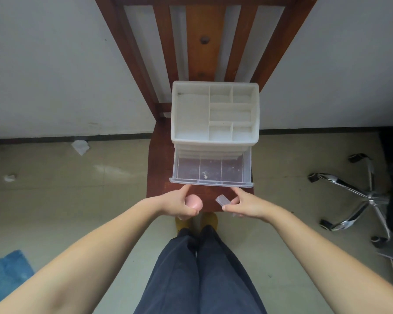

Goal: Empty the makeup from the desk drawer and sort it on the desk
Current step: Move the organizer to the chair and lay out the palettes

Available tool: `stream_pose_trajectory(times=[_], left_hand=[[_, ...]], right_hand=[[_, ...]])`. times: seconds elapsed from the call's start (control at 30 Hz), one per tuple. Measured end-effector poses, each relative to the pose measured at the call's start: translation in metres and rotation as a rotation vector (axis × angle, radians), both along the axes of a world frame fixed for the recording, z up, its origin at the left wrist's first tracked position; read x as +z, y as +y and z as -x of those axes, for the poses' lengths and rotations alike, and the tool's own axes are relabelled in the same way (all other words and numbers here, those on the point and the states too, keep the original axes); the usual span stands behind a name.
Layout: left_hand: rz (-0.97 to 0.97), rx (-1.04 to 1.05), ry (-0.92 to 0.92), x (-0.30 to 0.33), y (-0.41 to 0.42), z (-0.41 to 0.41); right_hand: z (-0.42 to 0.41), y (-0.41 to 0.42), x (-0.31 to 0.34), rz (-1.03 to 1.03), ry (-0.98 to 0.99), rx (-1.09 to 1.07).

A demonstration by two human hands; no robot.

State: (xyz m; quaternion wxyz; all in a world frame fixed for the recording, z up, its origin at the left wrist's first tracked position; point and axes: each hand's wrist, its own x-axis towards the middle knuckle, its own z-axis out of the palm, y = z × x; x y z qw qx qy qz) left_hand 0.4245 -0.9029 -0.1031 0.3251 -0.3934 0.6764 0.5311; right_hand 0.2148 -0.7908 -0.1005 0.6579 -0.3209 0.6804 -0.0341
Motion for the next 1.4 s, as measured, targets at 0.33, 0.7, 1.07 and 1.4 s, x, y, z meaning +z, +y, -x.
stream_pose_trajectory(times=[0.33, 0.7, 1.07, 1.4], left_hand=[[0.149, 0.005, 0.088, 0.002, -0.049, 0.036], [0.428, -0.048, 0.106, 0.031, -0.051, 0.033], [1.051, 0.038, 0.045, 0.132, -0.044, -0.044], [1.076, 0.623, -0.336, 0.139, 0.094, -0.102]], right_hand=[[0.031, -0.058, 0.004, 0.161, 0.201, 0.109], [0.018, -0.073, 0.037, 0.245, 0.435, 0.235], [-0.045, -0.112, 0.131, 0.903, 0.82, 0.647], [-0.117, -0.101, 0.132, 1.297, 0.574, 1.173]])
